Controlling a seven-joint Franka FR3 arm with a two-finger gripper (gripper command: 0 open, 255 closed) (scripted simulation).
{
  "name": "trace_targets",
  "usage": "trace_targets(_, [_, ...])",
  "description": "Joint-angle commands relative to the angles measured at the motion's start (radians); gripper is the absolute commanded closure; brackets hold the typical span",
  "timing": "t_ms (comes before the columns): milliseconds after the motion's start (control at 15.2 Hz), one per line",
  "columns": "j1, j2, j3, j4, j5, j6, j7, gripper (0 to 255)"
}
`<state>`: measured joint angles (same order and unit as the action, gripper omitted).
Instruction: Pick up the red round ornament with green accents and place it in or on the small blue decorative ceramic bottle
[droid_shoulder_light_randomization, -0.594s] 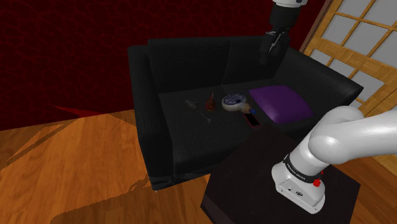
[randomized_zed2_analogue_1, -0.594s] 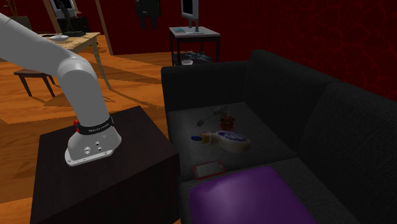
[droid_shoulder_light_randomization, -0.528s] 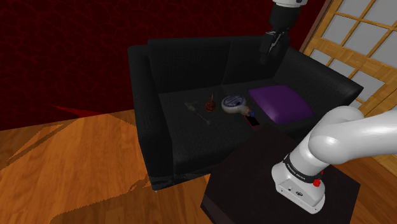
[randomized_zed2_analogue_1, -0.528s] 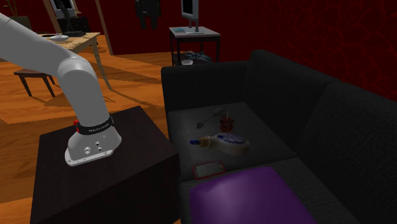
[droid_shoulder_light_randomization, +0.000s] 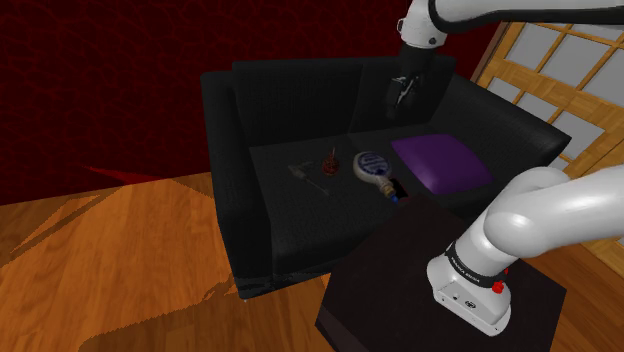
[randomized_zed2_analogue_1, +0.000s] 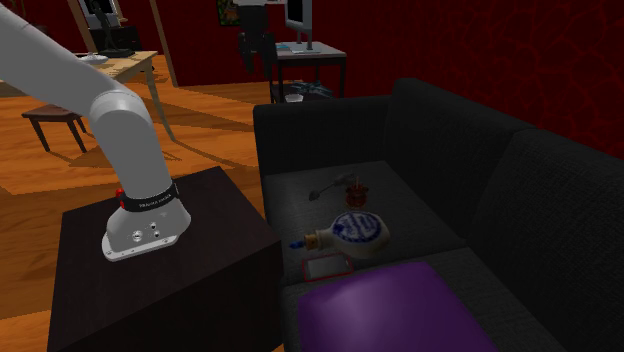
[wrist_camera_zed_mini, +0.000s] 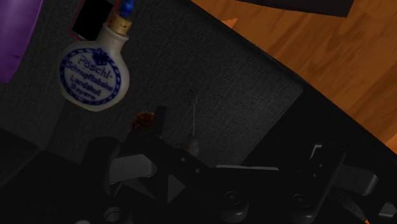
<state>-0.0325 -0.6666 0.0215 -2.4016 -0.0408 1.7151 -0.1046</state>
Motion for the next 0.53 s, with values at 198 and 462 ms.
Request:
trace_targets(198, [-0.015,0.102,-0.036,-0.066,-0.017,0.181,-0.035,0])
trace_targets(462, [-0.026,0.218,-0.063,-0.087,-0.026,0.325,-0.062,0])
